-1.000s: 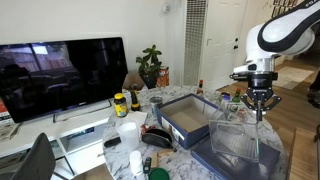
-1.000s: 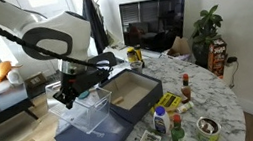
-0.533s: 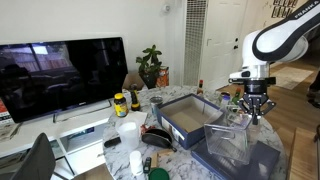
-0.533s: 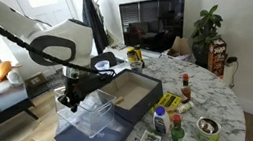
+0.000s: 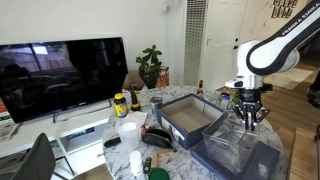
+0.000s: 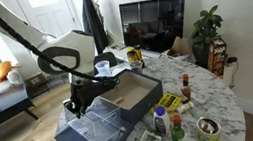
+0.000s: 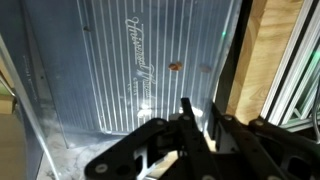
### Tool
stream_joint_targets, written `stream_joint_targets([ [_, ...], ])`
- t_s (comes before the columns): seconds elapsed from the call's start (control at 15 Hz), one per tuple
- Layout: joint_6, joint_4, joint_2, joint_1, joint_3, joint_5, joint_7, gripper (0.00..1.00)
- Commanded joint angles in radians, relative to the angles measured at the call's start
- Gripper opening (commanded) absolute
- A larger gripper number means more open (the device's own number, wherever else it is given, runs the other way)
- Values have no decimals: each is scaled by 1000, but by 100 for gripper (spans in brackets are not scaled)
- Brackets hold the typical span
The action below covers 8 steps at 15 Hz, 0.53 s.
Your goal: Pick up the blue box lid from the blue box and put it on the table, pick up the clear storage container from the blue box and put it on the blue box lid
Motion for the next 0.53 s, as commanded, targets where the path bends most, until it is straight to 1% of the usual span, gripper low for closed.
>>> stream_joint_targets([
  [0.0, -17, 1, -12, -14, 16, -37, 51, 52],
  [0.27, -21, 6, -37, -19, 14, -38, 99, 81],
  [0.33, -13, -30, -78, -20, 14, -36, 112, 88],
  [0.4, -11, -30, -101, -24, 15, -43, 140, 96],
  [0.47, -26, 0, -102, -26, 13, -51, 162, 99],
])
